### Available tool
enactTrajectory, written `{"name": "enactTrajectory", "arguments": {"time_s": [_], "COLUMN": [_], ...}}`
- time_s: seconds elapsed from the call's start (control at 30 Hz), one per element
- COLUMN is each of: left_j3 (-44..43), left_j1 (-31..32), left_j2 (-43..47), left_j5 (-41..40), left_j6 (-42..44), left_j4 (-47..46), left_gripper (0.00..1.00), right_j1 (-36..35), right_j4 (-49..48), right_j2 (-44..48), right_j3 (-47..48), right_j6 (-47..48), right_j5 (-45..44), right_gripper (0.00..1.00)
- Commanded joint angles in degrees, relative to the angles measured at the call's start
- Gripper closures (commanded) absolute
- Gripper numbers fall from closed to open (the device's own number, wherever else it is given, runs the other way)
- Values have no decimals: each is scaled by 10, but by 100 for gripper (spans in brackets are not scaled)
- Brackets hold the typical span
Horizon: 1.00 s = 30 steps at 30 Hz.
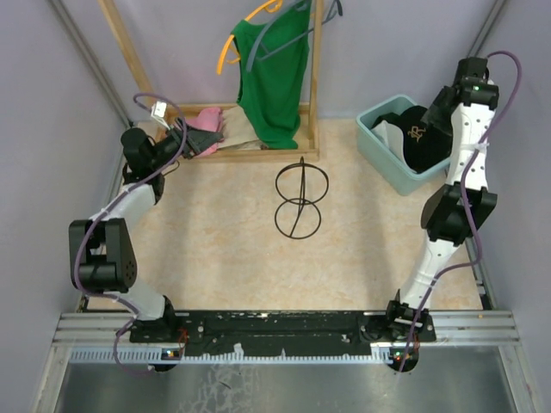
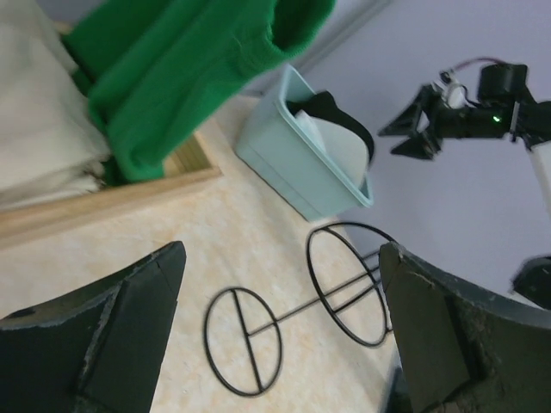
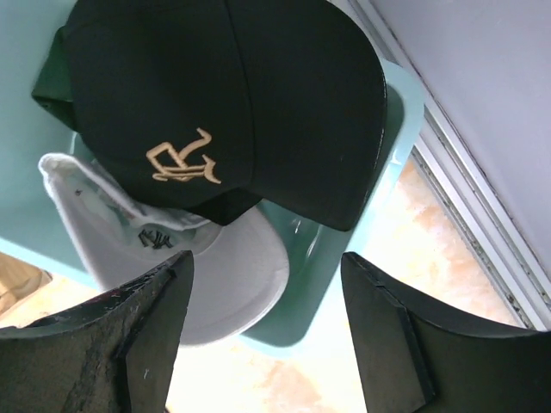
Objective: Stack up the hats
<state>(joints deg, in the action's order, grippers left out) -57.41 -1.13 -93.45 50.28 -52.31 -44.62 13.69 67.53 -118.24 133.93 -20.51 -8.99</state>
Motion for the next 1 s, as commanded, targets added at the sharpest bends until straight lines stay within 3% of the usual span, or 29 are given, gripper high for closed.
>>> {"name": "enactTrajectory", "arguments": {"time_s": [0.0,0.13,0.23,0.37,0.63,0.97], "left_j3": [-46,-40,-39,-39,-9,16], "left_j1": [-1,-2,-1,-1,-2,-1], "left_j2": [44,35,25,23,32,24], "left_j5": [-102,-76,-59,-53,-50,-46], "left_j6": [200,169,152,167,200,216], "left_j4": [266,246,235,243,253,256], "left_gripper": [1,1,1,1,1,1], "right_j1": [1,1,12,37,66,70], "right_j4": [-3,12,-9,-52,-78,-106], "right_j2": [-43,-66,-46,-15,-26,-57], "right_j3": [41,67,34,-16,-26,-14], "right_j6": [7,-4,-3,0,18,26], "right_j5": [9,-8,-23,-18,19,74], "right_gripper": [30,28,27,27,27,35]}}
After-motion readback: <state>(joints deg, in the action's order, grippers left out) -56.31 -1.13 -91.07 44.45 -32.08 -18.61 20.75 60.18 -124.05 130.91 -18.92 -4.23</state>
